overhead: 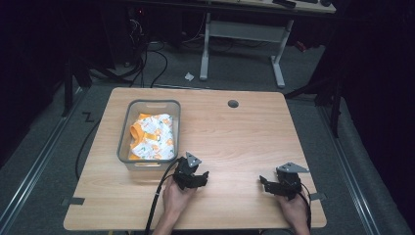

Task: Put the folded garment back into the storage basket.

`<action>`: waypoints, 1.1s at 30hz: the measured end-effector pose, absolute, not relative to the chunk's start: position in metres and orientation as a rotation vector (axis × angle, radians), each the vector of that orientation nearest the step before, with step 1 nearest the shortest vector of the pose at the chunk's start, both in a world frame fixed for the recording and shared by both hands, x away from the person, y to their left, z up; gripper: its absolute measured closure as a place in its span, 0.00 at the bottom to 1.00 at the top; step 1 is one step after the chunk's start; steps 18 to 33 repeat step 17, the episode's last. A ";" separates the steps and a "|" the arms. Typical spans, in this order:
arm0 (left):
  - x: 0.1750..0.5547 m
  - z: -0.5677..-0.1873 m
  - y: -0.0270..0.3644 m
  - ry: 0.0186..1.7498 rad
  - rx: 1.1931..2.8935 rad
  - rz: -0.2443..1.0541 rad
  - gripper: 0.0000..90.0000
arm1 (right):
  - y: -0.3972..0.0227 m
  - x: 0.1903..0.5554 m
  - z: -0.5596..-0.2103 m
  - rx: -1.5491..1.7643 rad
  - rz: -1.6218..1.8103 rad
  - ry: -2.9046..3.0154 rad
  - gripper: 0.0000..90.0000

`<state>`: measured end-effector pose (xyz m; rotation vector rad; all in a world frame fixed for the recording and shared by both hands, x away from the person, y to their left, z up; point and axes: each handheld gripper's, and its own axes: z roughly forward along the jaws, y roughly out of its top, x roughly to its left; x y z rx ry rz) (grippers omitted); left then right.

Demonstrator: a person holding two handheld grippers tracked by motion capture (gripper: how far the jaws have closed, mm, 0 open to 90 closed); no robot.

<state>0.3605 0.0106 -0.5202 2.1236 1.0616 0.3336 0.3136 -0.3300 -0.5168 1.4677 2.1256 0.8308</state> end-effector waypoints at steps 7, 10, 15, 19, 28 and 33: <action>0.358 -0.524 0.010 1.050 2.116 0.399 0.35 | -0.330 0.314 -0.517 1.468 0.831 2.126 0.25; 0.358 -0.524 0.010 1.055 2.115 0.397 0.34 | -0.330 0.314 -0.517 1.467 0.831 2.126 0.25; 0.358 -0.524 0.010 1.055 2.115 0.398 0.34 | -0.330 0.314 -0.517 1.468 0.831 2.126 0.25; 0.358 -0.524 0.010 1.055 2.116 0.397 0.34 | -0.330 0.314 -0.517 1.468 0.831 2.126 0.25; 0.358 -0.524 0.010 1.055 2.116 0.397 0.34 | -0.330 0.314 -0.517 1.468 0.831 2.126 0.25; 0.358 -0.524 0.010 1.055 2.116 0.397 0.34 | -0.330 0.314 -0.517 1.468 0.831 2.126 0.25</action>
